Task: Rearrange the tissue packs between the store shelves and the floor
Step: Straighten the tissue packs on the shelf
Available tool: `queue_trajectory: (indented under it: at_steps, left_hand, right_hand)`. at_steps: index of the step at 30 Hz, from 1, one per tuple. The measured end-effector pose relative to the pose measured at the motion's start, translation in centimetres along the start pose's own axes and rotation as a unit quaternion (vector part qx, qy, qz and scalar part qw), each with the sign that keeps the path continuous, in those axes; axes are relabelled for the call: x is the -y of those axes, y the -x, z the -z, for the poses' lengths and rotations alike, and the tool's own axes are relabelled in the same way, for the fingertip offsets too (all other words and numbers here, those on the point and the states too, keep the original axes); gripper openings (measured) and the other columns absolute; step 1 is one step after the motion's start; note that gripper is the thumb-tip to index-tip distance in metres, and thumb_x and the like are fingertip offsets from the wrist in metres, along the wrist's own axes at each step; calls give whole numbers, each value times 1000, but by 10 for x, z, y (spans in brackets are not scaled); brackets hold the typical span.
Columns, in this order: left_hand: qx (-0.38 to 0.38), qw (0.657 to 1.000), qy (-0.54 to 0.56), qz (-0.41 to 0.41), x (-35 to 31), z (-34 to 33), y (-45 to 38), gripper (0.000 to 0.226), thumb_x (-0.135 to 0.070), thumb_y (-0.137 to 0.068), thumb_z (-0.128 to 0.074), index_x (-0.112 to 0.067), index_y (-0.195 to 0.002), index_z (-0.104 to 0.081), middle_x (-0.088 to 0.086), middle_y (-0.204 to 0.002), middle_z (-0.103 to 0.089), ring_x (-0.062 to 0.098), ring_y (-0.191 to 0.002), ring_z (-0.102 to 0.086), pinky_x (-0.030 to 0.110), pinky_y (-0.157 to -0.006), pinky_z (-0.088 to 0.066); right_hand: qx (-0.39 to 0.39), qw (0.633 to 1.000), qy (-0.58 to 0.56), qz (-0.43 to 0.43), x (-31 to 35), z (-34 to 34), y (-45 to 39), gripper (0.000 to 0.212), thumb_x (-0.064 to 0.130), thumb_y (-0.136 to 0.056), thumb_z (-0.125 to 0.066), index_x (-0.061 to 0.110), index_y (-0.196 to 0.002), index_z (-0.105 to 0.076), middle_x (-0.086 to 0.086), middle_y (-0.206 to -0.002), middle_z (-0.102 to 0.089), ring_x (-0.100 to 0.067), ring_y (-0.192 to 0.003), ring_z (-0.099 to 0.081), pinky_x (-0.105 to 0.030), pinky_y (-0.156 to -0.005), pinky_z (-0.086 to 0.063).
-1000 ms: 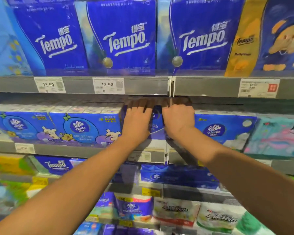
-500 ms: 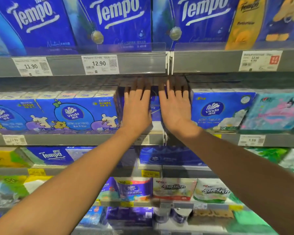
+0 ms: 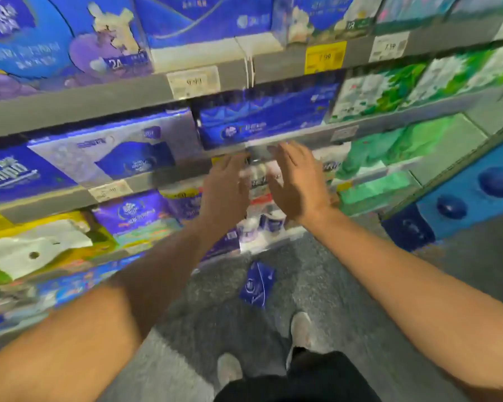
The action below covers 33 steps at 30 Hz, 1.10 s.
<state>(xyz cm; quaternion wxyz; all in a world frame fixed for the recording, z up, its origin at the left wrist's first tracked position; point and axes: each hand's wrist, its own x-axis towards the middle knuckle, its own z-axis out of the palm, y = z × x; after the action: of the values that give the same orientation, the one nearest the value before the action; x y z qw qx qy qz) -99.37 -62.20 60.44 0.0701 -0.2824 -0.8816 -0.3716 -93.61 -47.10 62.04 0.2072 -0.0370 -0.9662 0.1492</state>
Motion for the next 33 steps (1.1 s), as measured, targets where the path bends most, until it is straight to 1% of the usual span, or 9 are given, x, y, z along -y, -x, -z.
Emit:
queue_trajectory:
  at_steps: [5, 8, 14, 18, 21, 25, 27, 29, 33]
  left_hand:
    - [158, 979, -14, 131, 31, -73, 62, 55, -7, -80, -60, -12, -134, -50, 13, -133, -54, 31, -121, -50, 37, -102, -40]
    - [219, 951, 17, 219, 66, -132, 99, 54, -16, -81, -64, -23, -131, -49, 6, -127, -59, 26, -116, -55, 39, -97, -46]
    - [284, 870, 25, 402, 183, -297, 201, 52, -33, -80, -67, -29, -128, -46, 6, -108, -67, 29, -99, -64, 38, -83, -52]
    - [274, 835, 45, 476, 281, -424, 273, 75, -35, -76, -74, -28, -141, -38, 7, -123, -62, 28, -105, -61, 28, -81, -47]
    - [231, 792, 120, 552, 344, -507, 319, 105, -49, -56, -74, -28, -147, -26, 5, -123, -63, 30, -106, -63, 43, -93, -51]
    - [144, 742, 173, 632, 423, -595, 367, 121, -37, -57, -89, -24, -151, -14, 8, -137, -54, 29, -122, -55, 41, -105, -41]
    - [90, 712, 251, 650, 454, -627, 379, 107, -25, -54, -92, -23, -142, -32, 9, -132, -58, 27, -113, -60, 50, -99, -47]
    - [63, 716, 258, 646, 467, -646, 384, 82, -26, -44, -90, -22, -117, -54, 7, -113, -69, 25, -99, -67, 50, -91, -52]
    - [48, 767, 142, 624, 432, -619, 372, 49, -39, -51, -84, -32, -90, -55, -4, -94, -72, 18, -81, -67, 34, -77, -54]
  right_hand:
    - [121, 987, -50, -93, -39, -59, 72, 58, 21, -80, -65, 13, -135, -49, -14, -115, -61, -35, -99, -57, -43, -79, -53]
    - [179, 973, -58, -137, -76, -117, 113, 51, 20, -79, -69, 14, -126, -51, -14, -105, -63, -35, -93, -60, -38, -73, -54]
    - [329, 925, -50, -185, -174, -317, 202, 60, 34, -85, -63, 18, -140, -42, -15, -125, -59, -35, -113, -56, -43, -88, -52]
    - [381, 899, -43, -210, -223, -481, 259, 69, 43, -84, -68, 19, -142, -39, -17, -132, -55, -34, -120, -54, -43, -98, -48]
    - [413, 897, 22, -152, -245, -593, 294, 71, 50, -80, -70, 20, -137, -40, -17, -132, -51, -36, -122, -49, -44, -102, -43]
    - [435, 889, 39, -135, -278, -700, 325, 95, 60, -72, -73, 33, -147, -21, -16, -154, -22, -44, -135, -32, -58, -107, -35]
    - [460, 875, 23, -150, -299, -736, 332, 105, 64, -74, -69, 35, -152, -5, -18, -160, -6, -44, -144, -16, -59, -115, -21]
    - [476, 863, 2, -172, -315, -757, 337, 110, 64, -75, -68, 30, -154, 1, -23, -159, -11, -40, -147, -13, -51, -118, -16]
    - [398, 867, -85, -288, -307, -715, 345, 113, 59, -66, -80, 27, -152, -15, -20, -139, -49, -36, -125, -50, -37, -101, -40]
